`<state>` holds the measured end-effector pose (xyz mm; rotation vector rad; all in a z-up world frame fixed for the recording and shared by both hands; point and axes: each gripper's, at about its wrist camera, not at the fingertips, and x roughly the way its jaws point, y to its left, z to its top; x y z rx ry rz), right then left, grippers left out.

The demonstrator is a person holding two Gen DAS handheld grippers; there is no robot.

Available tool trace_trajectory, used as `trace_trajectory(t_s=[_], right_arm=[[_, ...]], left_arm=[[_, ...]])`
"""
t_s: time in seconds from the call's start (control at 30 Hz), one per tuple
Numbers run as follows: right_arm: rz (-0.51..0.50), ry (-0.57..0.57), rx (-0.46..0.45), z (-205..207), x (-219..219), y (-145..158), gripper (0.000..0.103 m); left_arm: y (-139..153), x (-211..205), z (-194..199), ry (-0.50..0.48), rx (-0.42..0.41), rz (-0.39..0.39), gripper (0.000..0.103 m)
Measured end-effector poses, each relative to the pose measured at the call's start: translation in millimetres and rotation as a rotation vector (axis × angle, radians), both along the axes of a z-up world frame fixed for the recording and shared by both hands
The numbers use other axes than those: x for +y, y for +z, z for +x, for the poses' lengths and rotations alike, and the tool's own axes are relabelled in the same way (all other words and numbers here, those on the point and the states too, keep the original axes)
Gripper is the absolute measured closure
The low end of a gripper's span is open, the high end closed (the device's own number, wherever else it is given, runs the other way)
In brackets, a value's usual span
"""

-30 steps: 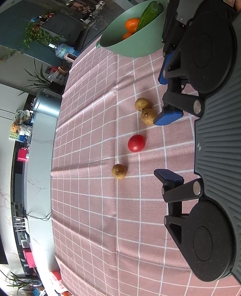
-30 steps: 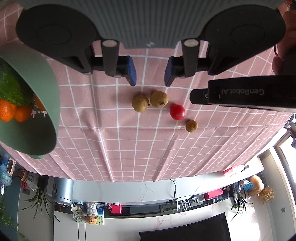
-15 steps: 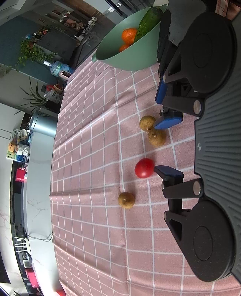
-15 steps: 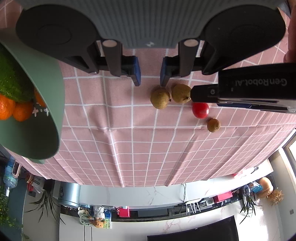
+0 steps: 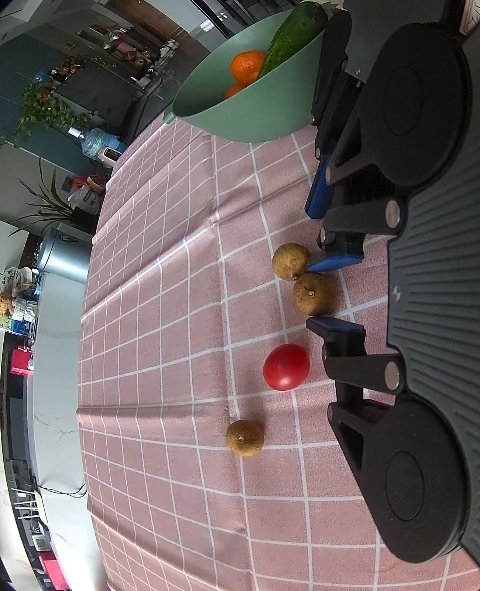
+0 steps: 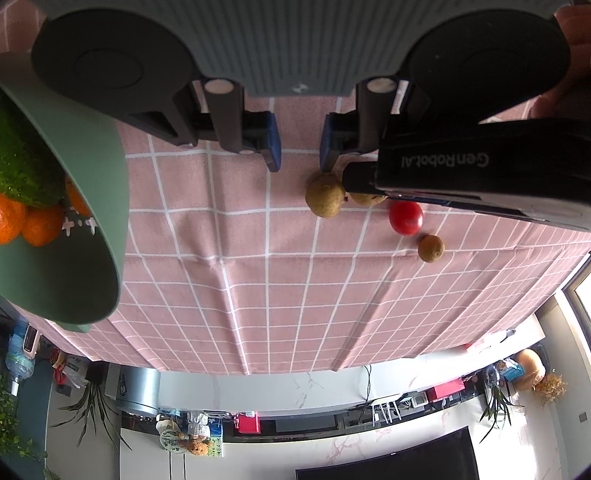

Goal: Organize fruits
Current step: 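Grasp a brown kiwi with the left tool while the right tool grasps another kiwi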

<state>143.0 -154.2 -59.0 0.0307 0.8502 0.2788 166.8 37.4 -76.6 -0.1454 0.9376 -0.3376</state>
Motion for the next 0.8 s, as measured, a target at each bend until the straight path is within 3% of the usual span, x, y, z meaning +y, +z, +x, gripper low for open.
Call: trace_trajectory(t_s=[0.2,0.4,0.5,0.8], right_arm=[[-0.006,0.017,-0.023,0.0,5.1,0.1,0.083],[-0.023,0.048,-0.054,1.6,14.9,-0.5,0.082],[-0.037,0.047,-0.072,3.4,19.1,-0.9,0.068],[-0.041,0.038,-0.074,11.6,23.6,-3.7,0.072]], left_arm=[[11.2,2.7,-7.2,0.010,-0.042,0.014,0.074],[22.4,14.1,-11.3,0.089,-0.087,0.032,0.074],[24.1,19.7,-11.6,0.114,-0.089,0.022,0.074],[21.0,23.7,-12.8,0.124,-0.090,0.035,0.074]])
